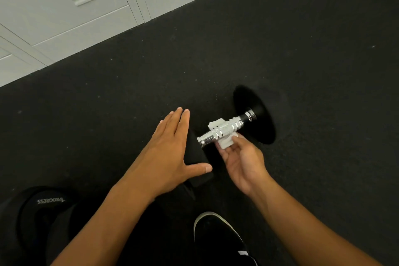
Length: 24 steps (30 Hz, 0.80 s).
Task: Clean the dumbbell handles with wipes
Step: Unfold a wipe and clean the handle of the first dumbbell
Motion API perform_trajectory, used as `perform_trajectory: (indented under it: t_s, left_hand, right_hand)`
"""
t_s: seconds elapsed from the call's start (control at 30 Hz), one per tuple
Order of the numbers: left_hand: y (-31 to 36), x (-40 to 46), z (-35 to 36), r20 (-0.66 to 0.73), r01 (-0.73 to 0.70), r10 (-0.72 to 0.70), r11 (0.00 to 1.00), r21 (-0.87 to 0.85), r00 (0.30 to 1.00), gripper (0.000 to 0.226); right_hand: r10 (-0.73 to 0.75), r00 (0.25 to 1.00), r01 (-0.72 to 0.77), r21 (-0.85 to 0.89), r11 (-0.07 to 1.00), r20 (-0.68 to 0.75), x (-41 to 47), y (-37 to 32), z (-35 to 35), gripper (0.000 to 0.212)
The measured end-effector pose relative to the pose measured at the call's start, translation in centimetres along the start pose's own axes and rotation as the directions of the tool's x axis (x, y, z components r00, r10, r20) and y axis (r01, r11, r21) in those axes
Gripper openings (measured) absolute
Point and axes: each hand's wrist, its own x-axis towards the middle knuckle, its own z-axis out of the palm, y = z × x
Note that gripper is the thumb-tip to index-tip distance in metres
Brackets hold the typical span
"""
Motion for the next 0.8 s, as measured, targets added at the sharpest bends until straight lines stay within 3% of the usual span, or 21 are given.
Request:
perform_trajectory:
  t_s: [0.1,0.17,0.27,0.4,0.47,0.57,0.63,0.73,0.8]
  left_hand:
    - [-0.2,0.0,0.4,-0.033,-0.013,0.011,0.999,-0.042,0.999,0.127]
    - [-0.4,0.0,0.9,-0.057,-0.023,0.019,0.997,-0.074,0.998,0.127]
    - [-0.6,0.0,1.7,-0.109,-0.039,0.027,0.993,-0.111,0.994,0.125]
    - [-0.7,0.2,2.2,-0.142,-0.040,0.020,0.989,-0.139,0.990,0.123]
    - [-0.8,0.3,2.3,-0.153,-0.040,0.015,0.987,-0.159,0.988,0.123]
    - [-0.9,0.2,2.4,-0.166,-0.046,0.020,0.987,-0.152,0.986,0.122]
    - [-0.8,0.1,2.5,-0.164,-0.041,0.018,0.989,-0.139,0.986,0.122]
    - [-0.8,0.1,2.6,-0.166,-0.042,0.020,0.991,-0.130,0.986,0.122]
    - [-0.8,0.2,2.6,-0.173,-0.044,0.020,0.990,-0.135,0.985,0.122]
  right_hand:
    - [-0.072,0.990,0.092,0.164,0.982,-0.120,1.0,-1.7,-0.4,0.025]
    - [-0.082,0.986,0.108,0.186,0.977,-0.143,1.4,-2.5,-0.5,0.027]
    - [-0.067,0.992,0.071,0.035,0.997,-0.103,1.1,-0.7,-0.2,0.034]
    - [0.083,0.995,-0.072,-0.170,0.983,0.055,0.1,2.2,-0.2,0.033]
    - [0.066,0.997,-0.060,-0.116,0.991,0.045,0.3,1.7,-0.3,0.032]
    - [-0.038,0.996,0.048,0.141,0.989,-0.075,1.4,-0.8,-0.5,0.033]
    - [-0.080,0.987,0.107,0.190,0.976,-0.142,1.7,-2.1,-0.5,0.030]
    - [-0.083,0.988,0.088,0.031,0.996,-0.130,0.9,-1.0,0.4,0.031]
    - [-0.009,0.996,0.004,-0.064,0.998,-0.086,0.0,1.1,0.7,0.032]
